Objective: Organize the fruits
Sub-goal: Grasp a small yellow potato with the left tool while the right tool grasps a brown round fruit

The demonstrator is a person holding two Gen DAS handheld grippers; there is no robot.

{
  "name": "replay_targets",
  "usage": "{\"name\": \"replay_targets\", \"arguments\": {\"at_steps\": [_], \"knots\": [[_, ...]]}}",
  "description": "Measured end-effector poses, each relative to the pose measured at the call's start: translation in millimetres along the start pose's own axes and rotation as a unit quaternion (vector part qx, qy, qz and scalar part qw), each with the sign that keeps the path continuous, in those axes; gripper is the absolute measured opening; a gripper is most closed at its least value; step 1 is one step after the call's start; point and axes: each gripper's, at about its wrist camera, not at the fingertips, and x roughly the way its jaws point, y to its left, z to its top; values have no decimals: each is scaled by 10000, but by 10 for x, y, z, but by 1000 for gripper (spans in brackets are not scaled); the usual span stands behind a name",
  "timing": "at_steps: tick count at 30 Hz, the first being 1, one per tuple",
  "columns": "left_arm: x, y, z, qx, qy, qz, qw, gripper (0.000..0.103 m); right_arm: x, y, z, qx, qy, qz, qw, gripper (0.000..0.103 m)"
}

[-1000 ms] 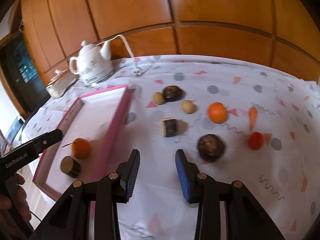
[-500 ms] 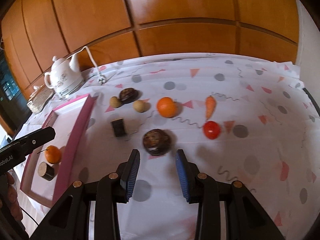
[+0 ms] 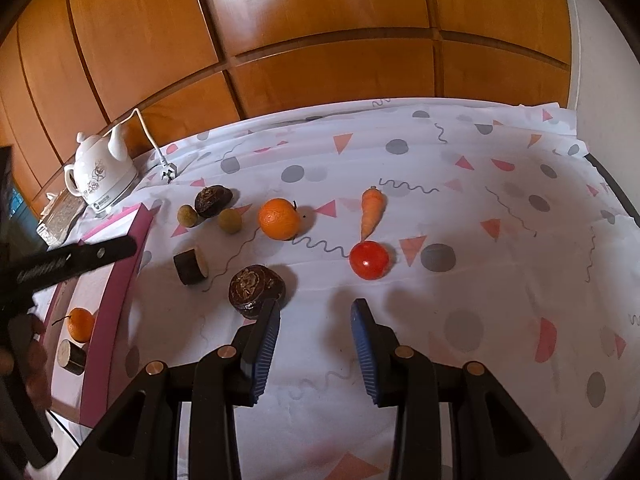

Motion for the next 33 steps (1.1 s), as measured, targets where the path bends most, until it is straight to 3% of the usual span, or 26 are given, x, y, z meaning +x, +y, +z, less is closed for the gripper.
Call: {"name": "replay_targets", "arguments": {"at_steps": [7,15,23,26,31,33], "knots": [[314,19,267,43,100,142,9998,35,34,-45,19,11,21,-12,10000,37],[716,135,502,-239,316,239,9989,36,60,-176,67,143,31,-52,9999,37],[948,128,520,-233,440,254,9984,35,135,-221,93,223,102,0,9997,37],[983,132,492,-188,417,225,9987,26,158,-181,103,176,114,55,9998,37],[954,123,468,-126,326,235,9991,25,178,-25,147,-48,109,312,9994,37],[924,108,461,-77,256,275,9993,24,198,61,163,-190,132,440,9988,44]]}}
